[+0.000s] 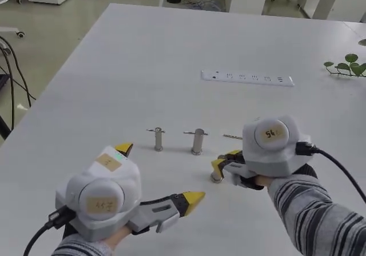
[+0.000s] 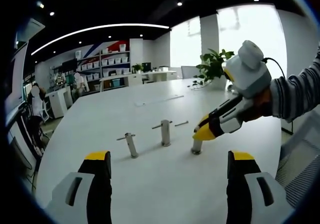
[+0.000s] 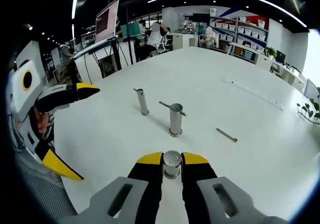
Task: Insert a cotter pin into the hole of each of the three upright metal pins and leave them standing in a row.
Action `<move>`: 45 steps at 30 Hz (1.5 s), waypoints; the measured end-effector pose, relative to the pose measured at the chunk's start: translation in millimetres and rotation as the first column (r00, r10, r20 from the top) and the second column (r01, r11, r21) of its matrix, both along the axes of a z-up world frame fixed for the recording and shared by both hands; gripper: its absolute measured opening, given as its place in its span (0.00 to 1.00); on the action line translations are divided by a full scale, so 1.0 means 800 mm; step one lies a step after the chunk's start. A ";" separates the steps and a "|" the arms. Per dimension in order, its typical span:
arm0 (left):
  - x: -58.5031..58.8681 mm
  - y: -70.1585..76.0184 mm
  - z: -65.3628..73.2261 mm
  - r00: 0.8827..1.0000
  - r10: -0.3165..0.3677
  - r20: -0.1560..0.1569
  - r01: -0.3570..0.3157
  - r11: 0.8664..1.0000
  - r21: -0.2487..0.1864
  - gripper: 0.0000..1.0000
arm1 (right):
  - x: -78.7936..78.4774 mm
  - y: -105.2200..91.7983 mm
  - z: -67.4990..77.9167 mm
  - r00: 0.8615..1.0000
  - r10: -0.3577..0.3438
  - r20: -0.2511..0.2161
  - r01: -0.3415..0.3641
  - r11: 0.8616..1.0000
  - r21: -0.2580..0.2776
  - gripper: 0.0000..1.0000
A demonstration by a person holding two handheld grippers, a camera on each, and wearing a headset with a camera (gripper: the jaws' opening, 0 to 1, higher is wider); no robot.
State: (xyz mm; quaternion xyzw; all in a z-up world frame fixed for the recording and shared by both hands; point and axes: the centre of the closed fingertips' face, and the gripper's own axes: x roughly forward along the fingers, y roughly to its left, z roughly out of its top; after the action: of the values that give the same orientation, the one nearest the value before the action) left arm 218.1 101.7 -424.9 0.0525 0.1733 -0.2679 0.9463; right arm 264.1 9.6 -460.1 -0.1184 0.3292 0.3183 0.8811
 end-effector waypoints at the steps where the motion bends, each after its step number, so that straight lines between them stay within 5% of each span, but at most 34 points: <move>1: 0.000 0.000 0.000 1.000 0.000 0.000 0.000 1.000 0.000 0.96 | 0.000 0.001 0.000 1.000 0.005 0.001 -0.005 1.000 -0.003 0.08; 15: -0.001 -0.004 -0.002 1.000 -0.017 -0.006 0.017 1.000 0.011 0.96 | -0.007 0.005 -0.001 0.996 0.083 0.035 -0.082 0.996 -0.023 0.09; 19: -0.002 -0.004 -0.003 1.000 -0.018 -0.007 0.018 1.000 0.013 0.96 | -0.011 0.007 -0.005 0.996 0.084 0.011 -0.084 0.996 0.001 0.18; 26: -0.001 -0.004 -0.003 1.000 -0.016 -0.008 0.016 1.000 0.011 0.97 | -0.017 -0.004 -0.003 0.995 0.101 0.003 -0.101 0.995 0.006 0.22; 34: -0.002 -0.006 -0.001 1.000 -0.016 -0.006 0.016 1.000 -0.005 0.97 | -0.021 -0.028 -0.001 0.982 0.188 0.004 -0.188 0.981 -0.054 0.22; 45: -0.003 -0.006 -0.003 1.000 -0.018 -0.006 0.019 1.000 0.012 0.97 | 0.009 -0.063 0.004 0.969 0.245 -0.022 -0.246 0.962 -0.120 0.21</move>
State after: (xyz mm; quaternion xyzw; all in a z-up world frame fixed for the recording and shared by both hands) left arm 215.7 97.1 -427.4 0.0592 0.1772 -0.2757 0.9429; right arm 271.4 -40.6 -457.2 -0.2109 0.3340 0.4046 0.8248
